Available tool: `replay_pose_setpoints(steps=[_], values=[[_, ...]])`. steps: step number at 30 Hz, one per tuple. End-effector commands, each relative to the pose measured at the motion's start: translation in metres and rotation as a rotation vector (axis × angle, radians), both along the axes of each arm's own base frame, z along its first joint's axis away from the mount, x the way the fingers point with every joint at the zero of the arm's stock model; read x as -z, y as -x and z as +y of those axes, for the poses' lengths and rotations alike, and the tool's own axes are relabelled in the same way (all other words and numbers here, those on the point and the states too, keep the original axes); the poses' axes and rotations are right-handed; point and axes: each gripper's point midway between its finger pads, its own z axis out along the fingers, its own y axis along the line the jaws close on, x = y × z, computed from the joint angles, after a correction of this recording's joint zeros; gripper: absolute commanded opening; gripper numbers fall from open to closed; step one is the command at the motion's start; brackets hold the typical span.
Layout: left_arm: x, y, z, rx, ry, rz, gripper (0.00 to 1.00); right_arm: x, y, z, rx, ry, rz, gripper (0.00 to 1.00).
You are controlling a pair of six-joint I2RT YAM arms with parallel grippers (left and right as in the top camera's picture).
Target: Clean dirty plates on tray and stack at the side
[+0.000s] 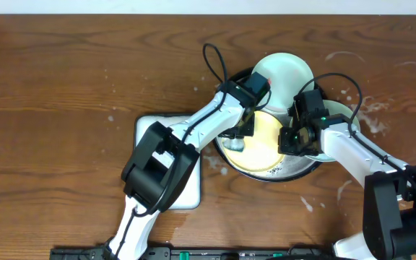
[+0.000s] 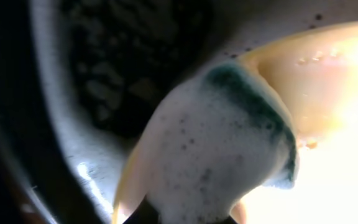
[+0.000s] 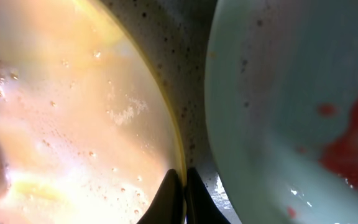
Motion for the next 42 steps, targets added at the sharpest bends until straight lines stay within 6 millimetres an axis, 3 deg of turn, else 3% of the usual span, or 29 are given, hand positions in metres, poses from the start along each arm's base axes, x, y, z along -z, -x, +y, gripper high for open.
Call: replay_pose_setpoints(steps=[1, 8, 16, 20, 25, 29, 31, 37, 39, 42], values=[[0.021, -0.016, 0.073, -0.024, -0.329, -0.047, 0.08, 0.008, 0.007, -0.015, -0.010, 0.077, 0.026, 0.01], [-0.023, -0.020, 0.067, -0.030, -0.302, -0.051, 0.08, 0.008, 0.010, -0.017, -0.009, 0.088, 0.037, 0.01], [-0.104, -0.006, 0.052, -0.034, -0.102, -0.103, 0.08, 0.008, 0.010, -0.017, -0.008, 0.090, 0.036, 0.01], [-0.142, 0.010, 0.071, -0.015, -0.090, -0.112, 0.08, 0.008, 0.008, -0.017, -0.008, 0.088, 0.031, 0.01], [-0.171, 0.035, 0.117, -0.015, -0.128, -0.067, 0.08, 0.008, 0.008, -0.015, -0.009, 0.081, 0.031, 0.01], [-0.162, 0.051, 0.153, -0.078, -0.159, -0.012, 0.08, 0.001, 0.005, -0.014, -0.010, 0.079, 0.021, 0.01], [-0.147, 0.058, 0.168, -0.112, -0.168, 0.015, 0.08, -0.009, 0.002, -0.013, -0.013, 0.077, -0.002, 0.01], [-0.083, 0.075, 0.193, -0.206, -0.125, 0.093, 0.17, -0.062, -0.006, -0.019, -0.032, 0.209, -0.189, 0.01], [-0.070, 0.077, 0.198, -0.231, -0.110, 0.105, 0.17, -0.081, -0.007, -0.022, -0.036, 0.265, -0.259, 0.01], [-0.063, 0.075, 0.206, -0.258, -0.107, 0.099, 0.30, -0.108, -0.007, -0.024, -0.039, 0.342, -0.363, 0.01]])
